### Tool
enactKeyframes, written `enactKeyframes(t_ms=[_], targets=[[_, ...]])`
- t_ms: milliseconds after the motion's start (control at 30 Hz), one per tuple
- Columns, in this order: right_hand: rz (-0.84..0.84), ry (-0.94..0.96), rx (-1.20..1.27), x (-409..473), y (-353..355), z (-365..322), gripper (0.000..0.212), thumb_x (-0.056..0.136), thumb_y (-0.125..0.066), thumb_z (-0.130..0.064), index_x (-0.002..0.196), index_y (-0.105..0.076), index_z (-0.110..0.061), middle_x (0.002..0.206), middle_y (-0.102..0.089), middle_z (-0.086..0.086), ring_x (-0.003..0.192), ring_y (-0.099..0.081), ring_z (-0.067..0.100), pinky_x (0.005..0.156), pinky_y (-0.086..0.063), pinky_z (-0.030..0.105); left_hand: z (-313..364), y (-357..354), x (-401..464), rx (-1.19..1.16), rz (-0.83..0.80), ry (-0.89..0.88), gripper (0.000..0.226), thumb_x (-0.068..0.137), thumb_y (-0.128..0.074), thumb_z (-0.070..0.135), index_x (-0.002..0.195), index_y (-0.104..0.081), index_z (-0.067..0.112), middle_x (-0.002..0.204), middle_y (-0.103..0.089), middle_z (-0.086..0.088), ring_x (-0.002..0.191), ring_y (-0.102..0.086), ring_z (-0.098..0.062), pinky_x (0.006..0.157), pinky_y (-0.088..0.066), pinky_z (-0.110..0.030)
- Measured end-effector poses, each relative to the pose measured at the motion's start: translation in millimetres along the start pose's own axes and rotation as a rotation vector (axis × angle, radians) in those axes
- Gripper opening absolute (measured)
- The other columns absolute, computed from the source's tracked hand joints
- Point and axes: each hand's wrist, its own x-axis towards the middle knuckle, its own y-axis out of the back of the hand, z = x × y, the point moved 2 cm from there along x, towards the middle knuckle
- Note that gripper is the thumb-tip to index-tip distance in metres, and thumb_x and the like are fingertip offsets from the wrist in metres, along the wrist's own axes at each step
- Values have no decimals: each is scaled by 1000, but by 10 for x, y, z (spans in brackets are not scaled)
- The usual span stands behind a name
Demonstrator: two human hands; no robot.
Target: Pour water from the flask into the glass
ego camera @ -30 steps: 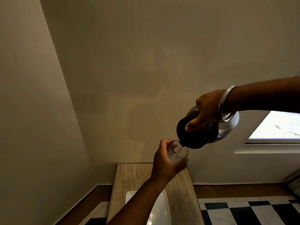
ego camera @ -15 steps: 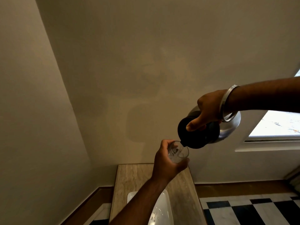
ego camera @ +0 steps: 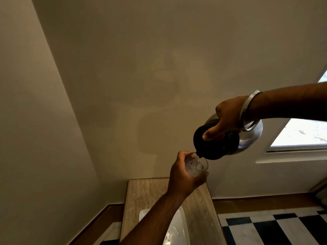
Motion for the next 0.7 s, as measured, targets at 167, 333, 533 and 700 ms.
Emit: enactKeyframes(t_ms=[167, 333, 533, 700], targets=[[13, 36, -27, 75, -76, 73, 69, 42, -55, -88, 53, -61, -21, 25, -50, -22, 50, -58, 12, 64, -52, 30, -29, -23, 7, -3, 1, -3, 67, 66, -88, 46, 119, -49, 31, 111, -64, 10, 98, -65, -5, 78, -59, -23], [29, 38, -29, 121, -143, 117, 66, 47, -59, -86, 53, -58, -20, 25, -50, -22, 49, -57, 11, 56, -45, 27, -88, -30, 4, 34, 4, 17, 72, 65, -87, 51, 121, -50, 26, 109, -65, 7, 96, -66, -5, 77, -59, -23], [59, 24, -33, 149, -158, 156, 67, 47, -60, -86, 62, -55, -21, 47, -60, -7, 53, -57, 12, 55, -45, 27, -140, -51, 22, 51, -4, 46, 69, 64, -89, 48, 118, -49, 32, 109, -64, 10, 96, -64, -2, 76, -57, -19], [51, 23, -37, 162, -141, 195, 65, 47, -60, -85, 57, -58, -21, 52, -59, -5, 53, -56, 13, 54, -44, 27, -158, -97, 45, 27, -15, 57, 68, 64, -89, 45, 117, -49, 35, 110, -64, 9, 97, -65, -4, 75, -58, -19]])
